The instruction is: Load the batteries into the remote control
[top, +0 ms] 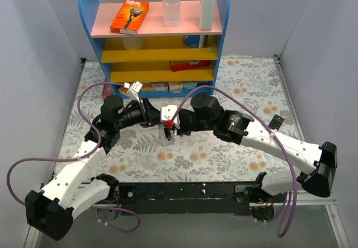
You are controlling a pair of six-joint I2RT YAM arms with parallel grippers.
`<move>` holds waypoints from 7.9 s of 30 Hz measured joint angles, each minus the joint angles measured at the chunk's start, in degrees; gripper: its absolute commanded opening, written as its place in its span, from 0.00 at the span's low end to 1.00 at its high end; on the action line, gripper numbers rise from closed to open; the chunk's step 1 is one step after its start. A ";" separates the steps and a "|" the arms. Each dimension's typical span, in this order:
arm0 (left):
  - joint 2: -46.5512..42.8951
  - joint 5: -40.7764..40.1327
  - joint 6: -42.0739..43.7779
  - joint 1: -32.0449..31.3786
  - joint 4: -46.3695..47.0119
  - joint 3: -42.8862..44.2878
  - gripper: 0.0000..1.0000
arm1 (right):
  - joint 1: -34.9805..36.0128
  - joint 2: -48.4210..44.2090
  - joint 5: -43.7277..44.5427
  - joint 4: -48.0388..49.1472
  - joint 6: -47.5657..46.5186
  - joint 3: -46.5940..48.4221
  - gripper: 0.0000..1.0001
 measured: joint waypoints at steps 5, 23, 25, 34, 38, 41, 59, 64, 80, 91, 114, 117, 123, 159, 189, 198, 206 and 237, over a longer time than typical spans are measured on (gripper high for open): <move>0.00 -0.04 1.22 0.02 -0.44 0.00 0.00 | -0.09 0.61 -0.90 -0.02 -0.59 0.13 0.07; -2.03 -0.24 1.44 0.52 7.96 -3.91 0.00 | -0.28 -1.55 -4.74 6.51 5.49 -7.52 0.06; -2.19 -0.39 1.46 0.44 8.74 -4.61 0.00 | -0.35 -1.55 -4.85 6.51 6.56 -7.52 0.09; -4.09 -7.43 1.42 0.02 11.69 -11.13 0.00 | -0.37 -2.10 -1.07 8.35 12.92 -7.98 0.31; -4.72 -12.68 1.42 0.04 12.74 -15.72 0.00 | -0.96 -3.82 2.29 8.31 16.87 -7.98 0.49; -6.69 -15.47 1.38 0.04 12.96 -19.41 0.00 | -2.27 -5.44 5.07 7.32 20.52 -7.93 0.60; -16.26 -20.70 1.03 0.04 9.70 -24.65 0.00 | -14.88 8.85 10.43 -1.51 35.21 -8.92 0.64; -17.86 -21.57 1.66 0.04 7.61 -24.65 0.00 | -14.86 16.98 10.08 -3.74 35.95 -7.17 0.63; -27.21 -33.55 1.86 0.04 -4.87 -24.65 0.00 | -9.64 30.47 11.76 -2.86 36.41 2.86 0.74; -28.72 -37.05 0.79 0.04 -10.16 -24.63 0.00 | -8.17 36.63 15.69 -3.85 34.80 7.30 0.73; -30.75 -37.48 0.07 0.04 -12.48 -24.63 0.00 | -4.90 41.31 21.55 -7.06 33.14 11.47 0.66; -30.75 -37.48 0.07 0.04 -12.55 -24.63 0.00 | -4.90 41.53 21.64 -7.06 32.89 11.67 0.63; -30.67 -37.51 0.04 0.04 -12.57 -24.63 0.00 | -4.90 41.53 21.66 -7.08 31.85 11.65 0.52; -29.14 -36.76 -1.25 0.04 -7.67 -24.72 0.00 | -4.81 36.28 21.49 -4.11 31.67 3.67 0.29; -26.82 -37.38 -2.64 0.04 -3.72 -24.72 0.00 | -4.79 24.61 20.26 -4.46 33.42 -4.92 0.01; -25.66 -39.23 -1.75 0.04 -1.38 -24.68 0.00 | -4.79 18.99 18.91 -3.89 35.12 -8.90 0.01; -20.02 -38.01 -0.87 0.04 2.05 -24.24 0.00 | -4.79 11.93 15.98 -3.23 37.99 -13.29 0.01; -8.39 -21.05 -1.22 0.04 26.34 -25.57 0.00 | -4.79 3.65 14.14 -4.57 41.59 -9.97 0.01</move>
